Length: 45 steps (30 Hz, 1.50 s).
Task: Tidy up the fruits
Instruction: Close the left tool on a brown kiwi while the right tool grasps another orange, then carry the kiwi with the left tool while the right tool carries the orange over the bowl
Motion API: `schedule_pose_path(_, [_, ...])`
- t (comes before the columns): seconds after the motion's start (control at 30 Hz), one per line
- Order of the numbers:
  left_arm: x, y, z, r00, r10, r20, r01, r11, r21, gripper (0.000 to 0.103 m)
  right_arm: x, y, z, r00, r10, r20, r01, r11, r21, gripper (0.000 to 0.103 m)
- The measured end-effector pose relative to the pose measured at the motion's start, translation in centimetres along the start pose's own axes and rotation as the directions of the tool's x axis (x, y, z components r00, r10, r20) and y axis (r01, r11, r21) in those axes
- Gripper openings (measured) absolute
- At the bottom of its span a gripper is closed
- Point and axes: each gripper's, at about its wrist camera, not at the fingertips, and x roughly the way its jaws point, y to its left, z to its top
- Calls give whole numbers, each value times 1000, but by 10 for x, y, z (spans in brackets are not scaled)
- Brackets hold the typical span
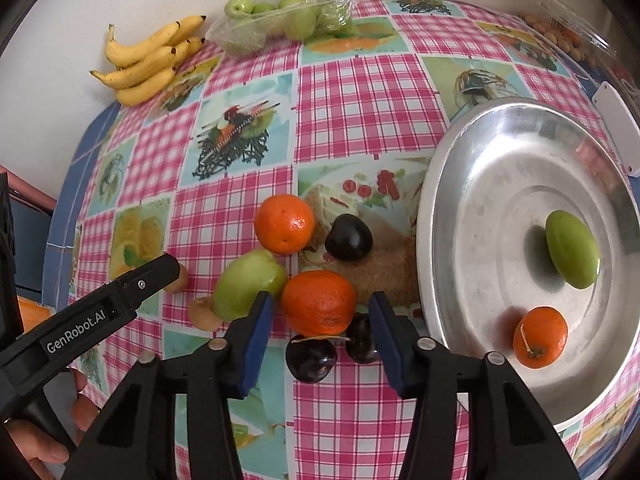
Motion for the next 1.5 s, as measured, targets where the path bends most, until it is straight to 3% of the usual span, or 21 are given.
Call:
schedule_pose_path(0.3, [7, -5, -1, 1000, -3, -15, 3, 1000, 19, 29, 3, -1, 4, 1000, 14, -7, -14, 1000, 7, 48])
schedule_pose_path(0.47, [5, -6, 0, 1000, 3, -5, -3, 1000, 24, 29, 4, 0, 5, 1000, 12, -5, -12, 1000, 2, 46])
schedule_pose_path(0.53, [4, -6, 1, 1000, 3, 1, -3, 1000, 19, 29, 3, 0, 4, 1000, 19, -2, -19, 1000, -1, 40])
schedule_pose_path(1.03, [-11, 0, 6, 999, -5, 39, 6, 1000, -1, 29, -2, -1, 3, 1000, 27, 8, -27, 1000, 5, 39])
schedule_pose_path(1.5, [-42, -1, 14, 992, -30, 124, 32, 999, -8, 29, -31, -3, 4, 995, 65, 79, -66, 998, 20, 39])
